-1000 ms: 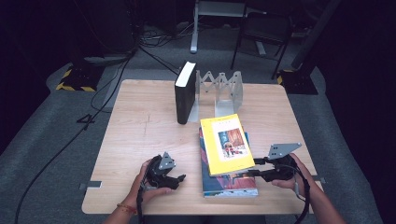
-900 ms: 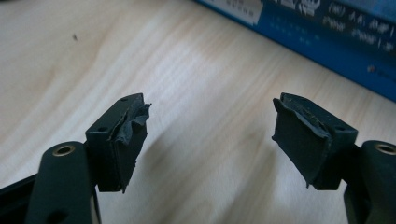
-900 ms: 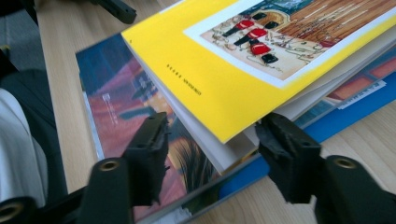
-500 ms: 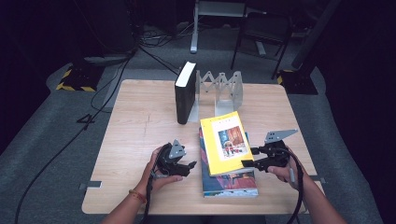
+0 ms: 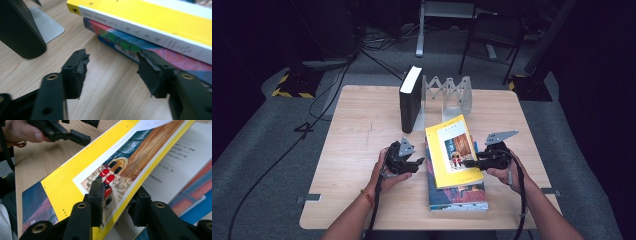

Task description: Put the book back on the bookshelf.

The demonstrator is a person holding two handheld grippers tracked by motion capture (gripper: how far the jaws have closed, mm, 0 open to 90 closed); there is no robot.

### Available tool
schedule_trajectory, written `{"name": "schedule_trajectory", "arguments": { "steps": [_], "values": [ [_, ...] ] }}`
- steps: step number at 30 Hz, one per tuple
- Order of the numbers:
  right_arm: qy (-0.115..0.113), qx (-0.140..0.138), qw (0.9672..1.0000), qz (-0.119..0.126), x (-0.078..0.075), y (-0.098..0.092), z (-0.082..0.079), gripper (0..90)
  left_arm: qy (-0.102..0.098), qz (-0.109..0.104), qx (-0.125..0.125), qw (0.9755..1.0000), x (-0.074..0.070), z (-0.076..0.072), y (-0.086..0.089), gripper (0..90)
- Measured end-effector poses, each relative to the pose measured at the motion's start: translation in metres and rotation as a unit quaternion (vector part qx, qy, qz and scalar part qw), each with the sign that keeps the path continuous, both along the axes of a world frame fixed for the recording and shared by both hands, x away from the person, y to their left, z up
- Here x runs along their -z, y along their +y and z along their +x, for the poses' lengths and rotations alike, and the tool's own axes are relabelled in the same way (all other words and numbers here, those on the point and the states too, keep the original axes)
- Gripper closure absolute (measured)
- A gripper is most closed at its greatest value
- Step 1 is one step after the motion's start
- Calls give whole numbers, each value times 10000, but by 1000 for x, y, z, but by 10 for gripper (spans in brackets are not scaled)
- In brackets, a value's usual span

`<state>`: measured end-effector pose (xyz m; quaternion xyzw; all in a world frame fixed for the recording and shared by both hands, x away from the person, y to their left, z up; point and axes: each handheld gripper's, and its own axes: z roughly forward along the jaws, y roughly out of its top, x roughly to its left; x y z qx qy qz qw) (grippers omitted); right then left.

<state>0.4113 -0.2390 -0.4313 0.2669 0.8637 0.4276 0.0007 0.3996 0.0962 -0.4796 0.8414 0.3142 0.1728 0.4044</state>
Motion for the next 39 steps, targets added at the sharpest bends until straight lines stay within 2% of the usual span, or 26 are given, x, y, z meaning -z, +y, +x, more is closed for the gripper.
{"name": "schedule_trajectory", "arguments": {
  "steps": [6, 9, 10, 14, 22, 23, 26, 27, 28, 29, 31, 33, 34, 38, 39],
  "values": [
    [-13, -165, 9999, 27, 2, 7, -3, 711, 29, -52, 9, 10000, 2, 10, -1, 519],
    [-121, -201, 9997, -24, 0, 10, -5, 712, 27, -136, -75, 9999, 4, 14, 1, 517],
    [-122, -209, 9997, -13, 0, 10, -6, 713, 101, -250, -177, 9995, 5, 18, 4, 516],
    [-139, -260, 9996, 37, 0, 11, -7, 714, 114, -272, -251, 9993, 8, 23, 6, 494],
    [-194, -353, 9992, 77, 1, 14, -10, 714, 36, -440, -408, 9982, 12, 31, 13, 565],
    [-207, -374, 9990, 104, 1, 14, -10, 714, -45, -356, -407, 9985, 11, 32, 13, 583],
    [-242, -409, 9987, 174, 0, 14, -11, 715, -98, -408, -361, 9985, 9, 31, 13, 626],
    [-240, -421, 9986, 223, 0, 14, -11, 715, -71, -455, -361, 9983, 9, 32, 14, 627],
    [-259, -431, 9984, 253, 0, 13, -11, 715, -56, -590, -386, 9975, 8, 32, 16, 620],
    [-319, -447, 9982, 249, -1, 14, -12, 719, -80, -912, -490, 9946, 4, 34, 21, 620],
    [-371, -466, 9978, 293, -1, 15, -13, 719, -80, -912, -490, 9946, 4, 34, 21, 596],
    [-385, -499, 9977, 266, -1, 17, -13, 721, -133, -1077, -613, 9922, -5, 38, 23, 575],
    [-390, -510, 9976, 254, 0, 19, -13, 721, -91, -1106, -557, 9923, -9, 41, 23, 594],
    [-471, -488, 9972, 310, -1, 19, -15, 723, -87, -1008, -492, 9937, -12, 42, 23, 615],
    [-492, -437, 9976, 214, -1, 20, -16, 725, -77, -909, -512, 9945, -10, 41, 23, 615]
  ]
}}
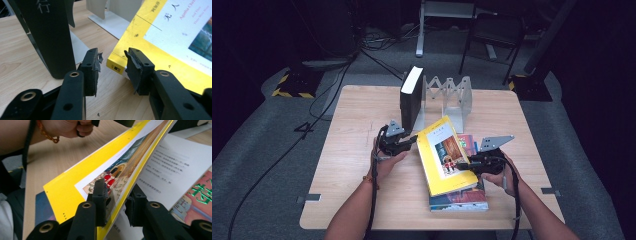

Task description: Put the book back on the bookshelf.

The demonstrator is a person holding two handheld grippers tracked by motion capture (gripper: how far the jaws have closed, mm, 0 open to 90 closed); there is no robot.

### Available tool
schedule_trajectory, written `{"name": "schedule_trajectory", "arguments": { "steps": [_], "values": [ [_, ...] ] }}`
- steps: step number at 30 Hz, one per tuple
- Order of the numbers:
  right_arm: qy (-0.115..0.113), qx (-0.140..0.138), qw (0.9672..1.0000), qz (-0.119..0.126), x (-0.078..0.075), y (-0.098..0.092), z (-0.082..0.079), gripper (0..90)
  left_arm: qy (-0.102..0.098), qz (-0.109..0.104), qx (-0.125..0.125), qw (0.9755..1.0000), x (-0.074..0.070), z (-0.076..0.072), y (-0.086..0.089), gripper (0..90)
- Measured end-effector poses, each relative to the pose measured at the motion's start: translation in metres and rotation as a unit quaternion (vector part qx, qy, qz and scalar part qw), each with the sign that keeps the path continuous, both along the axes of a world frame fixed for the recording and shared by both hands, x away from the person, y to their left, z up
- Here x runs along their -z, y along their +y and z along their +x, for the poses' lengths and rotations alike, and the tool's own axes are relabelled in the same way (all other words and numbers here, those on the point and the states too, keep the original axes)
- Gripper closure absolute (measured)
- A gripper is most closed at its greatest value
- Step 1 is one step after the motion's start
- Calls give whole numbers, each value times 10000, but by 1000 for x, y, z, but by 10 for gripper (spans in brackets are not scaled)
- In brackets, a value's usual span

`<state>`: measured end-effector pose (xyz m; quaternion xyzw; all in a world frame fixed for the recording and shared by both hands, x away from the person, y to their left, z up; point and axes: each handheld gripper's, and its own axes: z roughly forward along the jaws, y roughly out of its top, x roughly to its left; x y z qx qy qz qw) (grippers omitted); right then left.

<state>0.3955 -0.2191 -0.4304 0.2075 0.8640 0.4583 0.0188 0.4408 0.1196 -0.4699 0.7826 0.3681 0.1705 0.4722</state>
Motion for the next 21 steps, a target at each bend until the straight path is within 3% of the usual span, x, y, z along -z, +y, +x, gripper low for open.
{"name": "schedule_trajectory", "arguments": {
  "steps": [3, 7, 10, 15, 21],
  "values": [
    [33, 41, 10000, -9, 2, -1, 0, 726, 72, 321, -116, 9994, 12, -3, 5, 588],
    [30, 18, 10000, 15, 4, -1, 1, 726, 154, 474, -129, 9987, 21, -3, 7, 590],
    [48, 18, 10000, 58, 4, -2, 2, 726, 131, 893, -1, 9959, 26, -2, 1, 597],
    [62, -21, 9999, 93, 5, -2, 3, 726, 96, 1020, 101, 9947, 30, 0, -13, 558],
    [34, -52, 9999, 133, 4, -3, 2, 726, -15, 888, 137, 9960, 26, 3, -20, 541]
  ]
}}
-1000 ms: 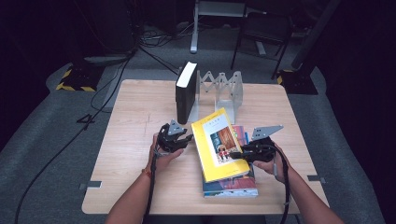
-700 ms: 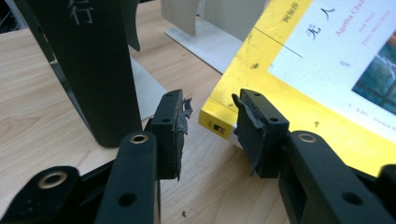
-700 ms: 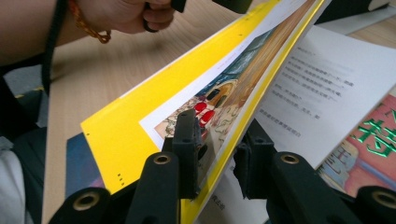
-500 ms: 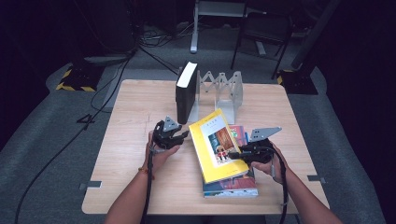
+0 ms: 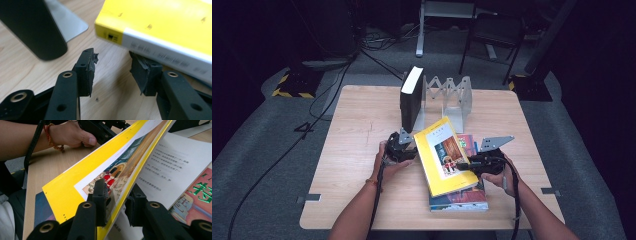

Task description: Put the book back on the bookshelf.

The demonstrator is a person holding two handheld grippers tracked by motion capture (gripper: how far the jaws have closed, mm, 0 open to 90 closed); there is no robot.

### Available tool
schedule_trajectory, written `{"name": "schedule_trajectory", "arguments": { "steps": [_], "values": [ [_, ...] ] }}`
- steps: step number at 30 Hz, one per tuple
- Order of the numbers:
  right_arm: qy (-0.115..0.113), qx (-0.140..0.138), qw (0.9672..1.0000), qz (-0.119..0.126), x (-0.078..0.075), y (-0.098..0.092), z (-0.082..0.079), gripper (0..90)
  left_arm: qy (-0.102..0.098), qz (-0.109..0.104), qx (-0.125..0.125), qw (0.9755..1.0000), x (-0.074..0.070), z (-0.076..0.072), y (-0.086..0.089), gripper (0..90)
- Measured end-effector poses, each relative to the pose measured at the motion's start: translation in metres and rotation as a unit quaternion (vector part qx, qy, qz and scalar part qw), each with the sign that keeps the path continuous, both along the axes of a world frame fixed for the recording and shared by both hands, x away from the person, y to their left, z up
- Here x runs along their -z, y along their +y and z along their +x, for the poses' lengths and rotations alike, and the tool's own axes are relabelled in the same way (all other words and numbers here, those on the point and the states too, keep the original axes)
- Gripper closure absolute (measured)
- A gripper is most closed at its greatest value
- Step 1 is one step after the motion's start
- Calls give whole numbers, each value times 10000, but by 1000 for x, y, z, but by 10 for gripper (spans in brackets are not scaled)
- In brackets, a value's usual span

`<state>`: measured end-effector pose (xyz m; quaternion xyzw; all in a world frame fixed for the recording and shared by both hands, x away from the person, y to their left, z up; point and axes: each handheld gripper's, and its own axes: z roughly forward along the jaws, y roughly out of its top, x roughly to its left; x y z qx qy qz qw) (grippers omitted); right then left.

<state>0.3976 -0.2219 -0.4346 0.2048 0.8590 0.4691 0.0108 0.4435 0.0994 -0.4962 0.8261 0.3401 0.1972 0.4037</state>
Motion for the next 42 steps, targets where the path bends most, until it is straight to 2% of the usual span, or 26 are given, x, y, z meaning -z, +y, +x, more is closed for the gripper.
{"name": "schedule_trajectory", "arguments": {
  "steps": [2, 3, 4, 5, 6, 8, 10, 13, 15, 20, 21, 22, 26, 30, 33, 34, 36, 42],
  "values": [
    [-37, -27, 10000, 57, -2, -2, -1, 726, -49, -220, -30, 9997, -4, 0, 3, 554],
    [-72, -57, 9999, 75, -3, -3, -2, 726, -78, -250, -23, 9997, -7, 0, 4, 568],
    [-101, -62, 9999, 93, -3, -3, -2, 729, -88, -449, -21, 9990, -11, -1, 5, 581],
    [-151, -67, 9998, 122, -5, -4, -3, 734, -130, -547, -32, 9984, -15, -1, 6, 602],
    [-199, -68, 9997, 136, -5, -4, -3, 736, -130, -547, -32, 9984, -15, -1, 6, 616],
    [-272, -78, 9994, 189, -7, -5, -3, 741, -289, -796, 0, 9964, -31, -1, 7, 630],
    [-409, -103, 9988, 231, -11, -7, -4, 745, -396, -893, 73, 9952, -46, 1, 8, 646],
    [-642, -97, 9976, 257, -15, -6, -5, 753, -606, -871, 186, 9942, -70, 4, 6, 657],
    [-835, -54, 9963, 214, -16, -6, -6, 765, -740, -779, 253, 9939, -85, 6, 3, 659],
    [-1202, 125, 9925, 199, -17, -8, -6, 803, -944, -773, 392, 9918, -105, 4, -2, 671],
    [-1202, 125, 9925, 199, -17, -8, -6, 803, -944, -773, 392, 9918, -105, 4, -2, 677],
    [-1370, 205, 9902, 177, -18, -10, -7, 820, -970, -778, 458, 9912, -110, 2, -3, 677],
    [-1571, 313, 9868, 232, -18, -14, -12, 839, -1023, -786, 573, 9900, -118, -4, -4, 671],
    [-1836, 363, 9820, 253, -14, -15, -25, 851, -1072, -781, 669, 9889, -123, -17, -4, 643],
    [-1890, 377, 9809, 272, -13, -15, -30, 856, -1079, -757, 687, 9889, -124, -23, -3, 598],
    [-1973, 380, 9793, 250, -12, -15, -34, 856, -1091, -714, 697, 9890, -124, -26, -3, 587],
    [-1943, 378, 9797, 300, -11, -17, -37, 858, -1112, -606, 742, 9892, -123, -34, -3, 579],
    [-2031, 360, 9781, 266, -9, -21, -45, 858, -1016, -566, 793, 9900, -116, -48, 1, 509]
  ]
}}
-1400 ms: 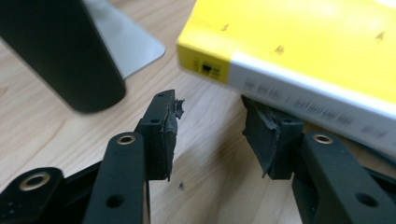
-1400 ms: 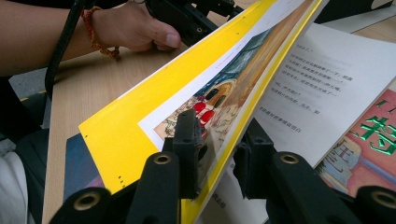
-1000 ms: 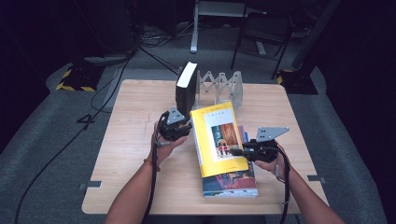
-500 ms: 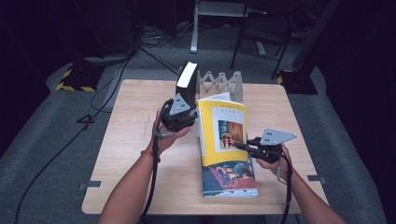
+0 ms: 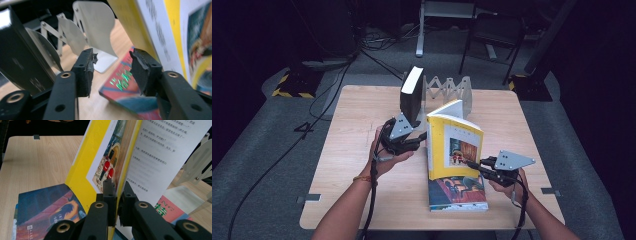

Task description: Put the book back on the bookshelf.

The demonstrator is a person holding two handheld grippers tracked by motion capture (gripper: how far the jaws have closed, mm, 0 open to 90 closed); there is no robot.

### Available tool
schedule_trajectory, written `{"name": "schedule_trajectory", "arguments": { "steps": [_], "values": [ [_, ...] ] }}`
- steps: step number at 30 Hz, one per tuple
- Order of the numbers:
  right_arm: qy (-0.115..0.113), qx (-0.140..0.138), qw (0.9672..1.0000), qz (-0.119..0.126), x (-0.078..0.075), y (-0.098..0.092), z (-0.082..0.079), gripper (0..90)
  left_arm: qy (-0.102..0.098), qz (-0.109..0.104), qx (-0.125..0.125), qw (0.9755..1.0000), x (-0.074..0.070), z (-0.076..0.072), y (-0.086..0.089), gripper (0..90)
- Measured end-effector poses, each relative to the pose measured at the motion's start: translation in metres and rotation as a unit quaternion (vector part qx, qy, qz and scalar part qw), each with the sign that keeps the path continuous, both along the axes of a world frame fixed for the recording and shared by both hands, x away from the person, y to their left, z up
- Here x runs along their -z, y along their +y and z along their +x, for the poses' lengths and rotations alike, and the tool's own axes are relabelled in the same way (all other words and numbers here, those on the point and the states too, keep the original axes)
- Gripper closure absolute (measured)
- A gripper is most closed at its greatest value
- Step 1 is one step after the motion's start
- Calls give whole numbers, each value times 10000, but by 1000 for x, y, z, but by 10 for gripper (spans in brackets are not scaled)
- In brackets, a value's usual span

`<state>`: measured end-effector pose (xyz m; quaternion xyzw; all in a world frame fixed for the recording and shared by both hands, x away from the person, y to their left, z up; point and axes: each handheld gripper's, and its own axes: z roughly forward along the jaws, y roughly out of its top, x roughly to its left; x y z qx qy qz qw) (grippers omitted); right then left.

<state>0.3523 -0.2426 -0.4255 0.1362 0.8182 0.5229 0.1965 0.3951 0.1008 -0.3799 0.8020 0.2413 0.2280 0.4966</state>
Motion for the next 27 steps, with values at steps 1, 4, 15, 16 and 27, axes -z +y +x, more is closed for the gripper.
{"name": "schedule_trajectory", "arguments": {
  "steps": [1, 4, 15, 16, 27],
  "values": [
    [0, 0, 10000, 0, 0, 0, 0, 858, 17, 51, -2, 10000, 3, -3, 1, 509],
    [-35, 12, 10000, -29, 1, 0, -2, 858, 179, 253, 35, 9995, 16, -15, 3, 481],
    [-68, -28, 10000, -67, 4, -3, -6, 858, 816, 672, 447, 9934, 68, -47, 3, 364],
    [-71, -29, 9999, -93, 4, -3, -6, 858, 882, 641, 461, 9930, 72, -48, 3, 346],
    [-117, -114, 9997, -186, 5, -5, -10, 858, 1035, 452, 732, 9909, 80, -54, -31, 342]
  ]
}}
